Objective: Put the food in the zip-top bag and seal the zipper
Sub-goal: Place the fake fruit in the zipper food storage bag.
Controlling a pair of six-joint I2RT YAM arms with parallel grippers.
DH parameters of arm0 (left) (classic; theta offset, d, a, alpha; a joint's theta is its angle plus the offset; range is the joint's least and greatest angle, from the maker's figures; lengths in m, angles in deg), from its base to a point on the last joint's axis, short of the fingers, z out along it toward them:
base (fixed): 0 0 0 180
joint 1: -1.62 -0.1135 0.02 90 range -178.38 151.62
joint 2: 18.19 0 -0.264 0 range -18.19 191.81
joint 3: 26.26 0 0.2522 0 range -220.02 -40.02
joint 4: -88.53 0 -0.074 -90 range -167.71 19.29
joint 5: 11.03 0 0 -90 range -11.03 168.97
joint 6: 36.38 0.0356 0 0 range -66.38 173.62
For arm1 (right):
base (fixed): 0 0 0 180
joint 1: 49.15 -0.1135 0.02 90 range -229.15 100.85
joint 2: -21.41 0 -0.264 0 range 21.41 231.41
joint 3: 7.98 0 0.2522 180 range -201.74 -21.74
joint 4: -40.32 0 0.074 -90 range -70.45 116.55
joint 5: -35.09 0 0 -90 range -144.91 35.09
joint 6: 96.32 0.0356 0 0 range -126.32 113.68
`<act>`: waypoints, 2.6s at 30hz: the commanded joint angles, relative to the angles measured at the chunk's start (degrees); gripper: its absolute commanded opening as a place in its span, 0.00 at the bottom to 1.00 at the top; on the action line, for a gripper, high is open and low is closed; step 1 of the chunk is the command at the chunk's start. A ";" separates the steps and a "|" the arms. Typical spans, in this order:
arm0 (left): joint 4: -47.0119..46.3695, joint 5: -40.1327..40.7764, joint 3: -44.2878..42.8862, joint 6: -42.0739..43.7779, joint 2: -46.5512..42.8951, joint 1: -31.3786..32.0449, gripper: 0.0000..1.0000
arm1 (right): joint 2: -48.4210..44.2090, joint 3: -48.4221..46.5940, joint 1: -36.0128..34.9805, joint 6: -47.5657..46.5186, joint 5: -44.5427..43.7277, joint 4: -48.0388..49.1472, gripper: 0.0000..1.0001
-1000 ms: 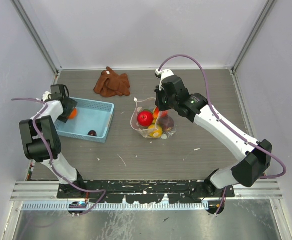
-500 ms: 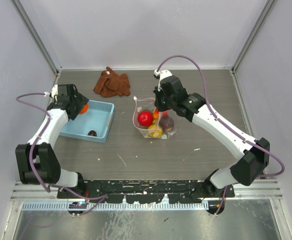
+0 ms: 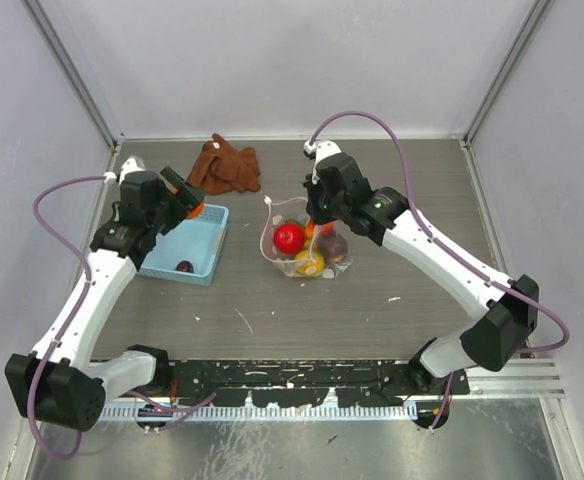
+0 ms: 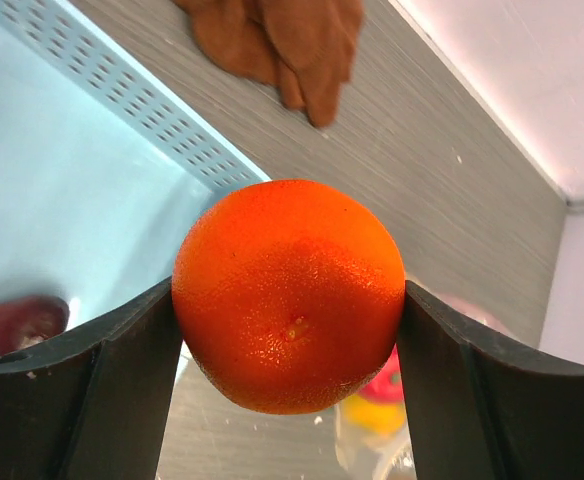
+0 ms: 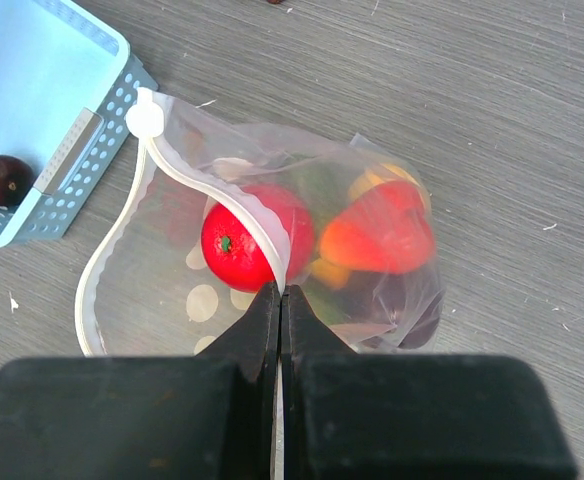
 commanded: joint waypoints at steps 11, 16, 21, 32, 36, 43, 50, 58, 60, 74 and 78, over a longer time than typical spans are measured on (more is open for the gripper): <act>-6.06 -1.49 1.23 3.77 -6.32 18.72 0.57 | -0.60 -4.37 -2.16 1.14 -1.81 1.19 0.00; -9.07 0.93 1.77 5.68 -6.26 25.29 0.57 | -0.61 -4.39 -2.31 1.14 -2.17 1.10 0.00; -12.48 3.14 1.98 7.90 -4.69 31.16 0.56 | -0.45 -4.58 -2.45 1.14 -2.14 1.10 0.00; -16.65 6.66 0.74 9.49 3.01 37.81 0.57 | -0.86 -4.29 -2.76 1.05 -2.21 1.10 0.00; -17.18 7.00 -0.05 9.49 5.67 38.26 0.59 | -0.98 -4.21 -2.79 1.05 -2.28 1.10 0.00; -17.35 7.14 -0.70 9.48 8.78 38.80 0.70 | -1.30 -3.94 -2.87 0.88 -2.19 1.19 0.00; -17.36 6.46 -1.59 9.49 11.22 39.62 0.81 | -1.31 -3.82 -2.85 0.82 -2.10 1.23 0.00; -17.30 6.10 -1.76 9.49 11.20 39.85 0.96 | -1.52 -3.52 -2.80 0.79 -2.25 1.37 0.00; -17.08 5.98 -1.71 9.42 10.90 39.96 0.97 | -1.65 -3.50 -2.84 0.74 -2.28 1.43 0.00; -4.84 5.96 -3.40 6.54 2.49 39.90 0.98 | -2.10 -2.80 -2.86 0.79 -2.57 1.45 0.00; -0.11 6.23 -3.02 3.60 0.51 39.93 0.95 | -2.14 -2.72 -2.88 0.89 -2.63 1.54 0.00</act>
